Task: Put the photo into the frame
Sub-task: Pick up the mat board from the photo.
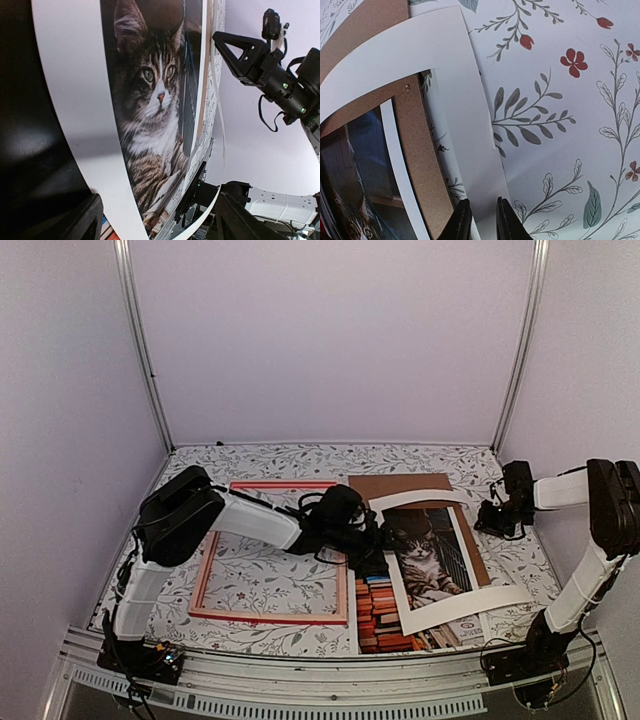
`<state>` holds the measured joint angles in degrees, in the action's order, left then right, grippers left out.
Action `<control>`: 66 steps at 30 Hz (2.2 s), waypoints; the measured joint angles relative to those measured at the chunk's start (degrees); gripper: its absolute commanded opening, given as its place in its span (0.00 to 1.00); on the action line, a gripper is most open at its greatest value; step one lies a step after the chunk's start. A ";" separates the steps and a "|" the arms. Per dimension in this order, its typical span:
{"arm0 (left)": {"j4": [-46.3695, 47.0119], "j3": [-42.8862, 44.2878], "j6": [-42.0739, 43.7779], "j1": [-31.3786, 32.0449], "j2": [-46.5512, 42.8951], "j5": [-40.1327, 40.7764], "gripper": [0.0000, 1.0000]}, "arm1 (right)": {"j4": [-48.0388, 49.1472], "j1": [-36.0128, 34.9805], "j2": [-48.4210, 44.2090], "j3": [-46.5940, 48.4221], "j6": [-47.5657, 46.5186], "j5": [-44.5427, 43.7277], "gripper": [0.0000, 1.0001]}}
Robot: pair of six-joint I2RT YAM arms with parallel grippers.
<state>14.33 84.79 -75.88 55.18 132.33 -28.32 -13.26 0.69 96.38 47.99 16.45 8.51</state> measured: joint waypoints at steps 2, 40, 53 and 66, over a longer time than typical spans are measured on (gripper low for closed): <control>0.44 -0.33 0.39 -0.09 -0.07 -0.04 0.80 | -0.72 0.00 -0.02 0.42 0.00 -0.42 0.18; -14.25 2.16 14.99 -0.72 -4.20 13.55 0.91 | -3.96 0.50 -1.31 1.03 -0.74 -1.31 0.42; -19.41 7.37 18.03 -0.76 -1.97 15.21 0.92 | -5.57 0.98 -2.60 1.03 -0.83 -3.93 0.57; -18.32 10.67 14.03 -0.87 0.85 8.26 0.91 | -3.06 0.98 -1.16 0.02 -0.76 -3.10 0.54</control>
<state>-3.99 95.46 -61.84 54.30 133.19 -20.05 -16.32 1.67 95.22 48.01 15.68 5.41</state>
